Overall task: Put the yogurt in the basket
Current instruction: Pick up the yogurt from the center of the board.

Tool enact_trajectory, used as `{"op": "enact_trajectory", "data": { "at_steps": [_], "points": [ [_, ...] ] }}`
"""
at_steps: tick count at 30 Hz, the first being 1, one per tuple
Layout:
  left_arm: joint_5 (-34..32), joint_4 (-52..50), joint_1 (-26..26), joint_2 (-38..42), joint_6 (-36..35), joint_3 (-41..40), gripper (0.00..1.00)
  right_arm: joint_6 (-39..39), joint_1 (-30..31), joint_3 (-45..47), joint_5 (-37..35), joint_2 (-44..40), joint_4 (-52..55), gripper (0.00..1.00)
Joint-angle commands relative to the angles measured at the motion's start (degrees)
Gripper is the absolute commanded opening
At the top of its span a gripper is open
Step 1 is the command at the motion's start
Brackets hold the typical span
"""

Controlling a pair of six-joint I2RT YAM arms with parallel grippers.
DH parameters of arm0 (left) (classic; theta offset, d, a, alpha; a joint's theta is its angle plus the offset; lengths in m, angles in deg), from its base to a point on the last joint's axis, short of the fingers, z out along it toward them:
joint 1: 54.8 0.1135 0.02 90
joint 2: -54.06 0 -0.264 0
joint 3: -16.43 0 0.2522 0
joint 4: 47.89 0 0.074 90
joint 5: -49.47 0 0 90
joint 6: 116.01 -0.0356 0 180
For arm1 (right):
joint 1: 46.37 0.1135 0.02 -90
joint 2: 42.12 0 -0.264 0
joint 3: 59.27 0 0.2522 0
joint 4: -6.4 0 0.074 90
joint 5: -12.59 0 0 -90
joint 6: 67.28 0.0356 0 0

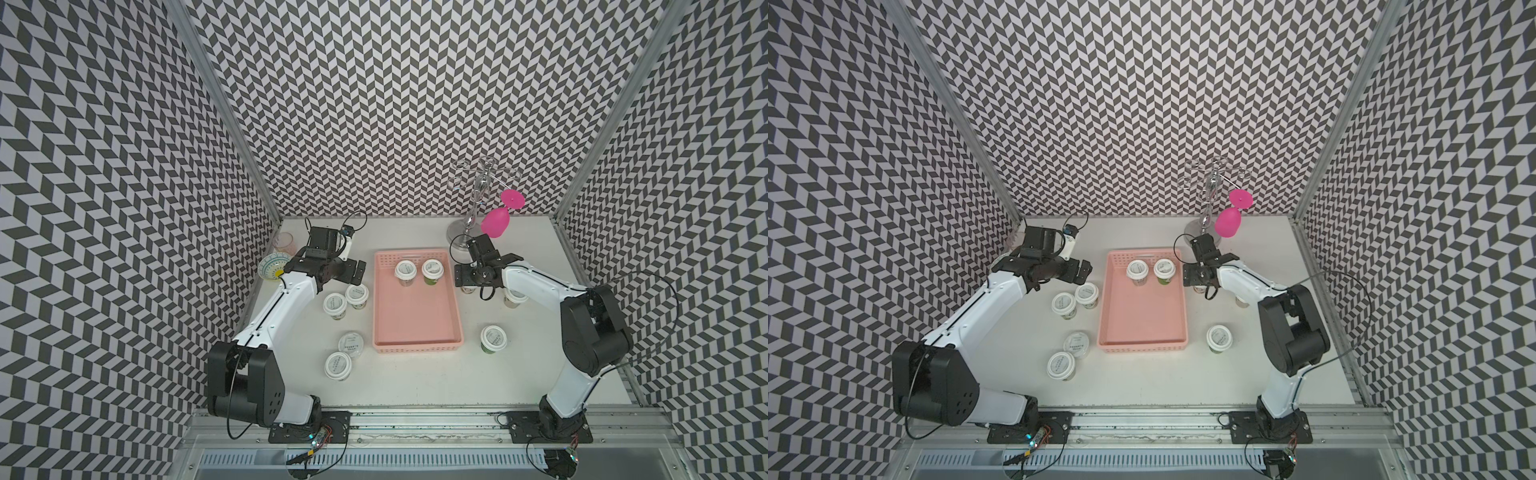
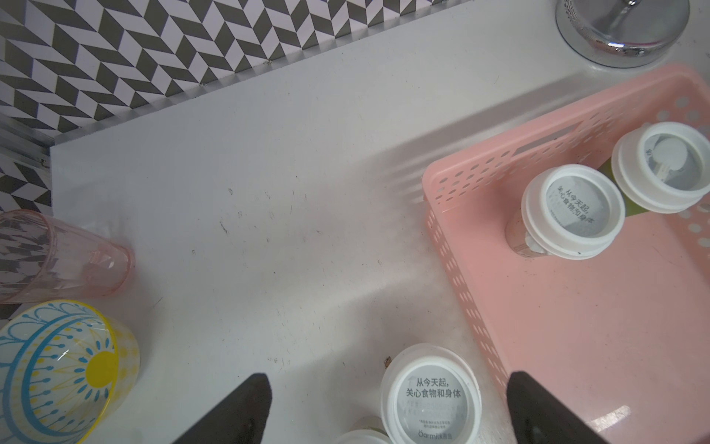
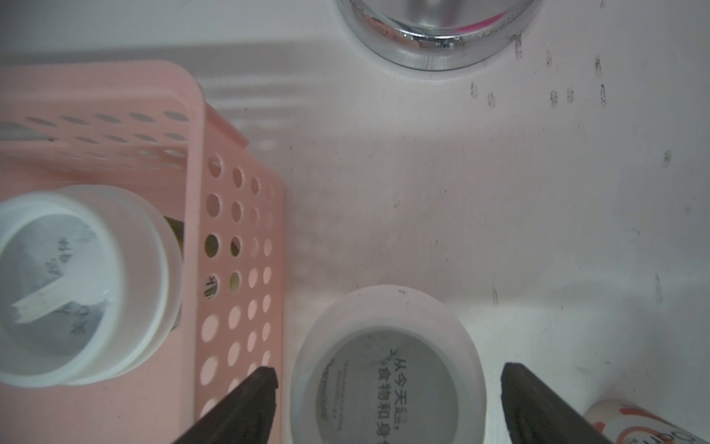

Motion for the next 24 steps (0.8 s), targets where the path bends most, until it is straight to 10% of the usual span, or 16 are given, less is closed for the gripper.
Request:
{"op": "enact_trajectory", "data": {
  "at_steps": [1,24],
  "points": [
    [0.8,1.1,0.4,0.1,0.0,-0.1,1.0,-0.5,-0.2,0.2,0.4,1.1,-1.1,0.92],
    [1.1,1.1,0.4,-0.2,0.0,-0.2,1.0,-0.8,-0.2,-0.1,-0.2,0.9,-0.7,0.79]
  ]
}}
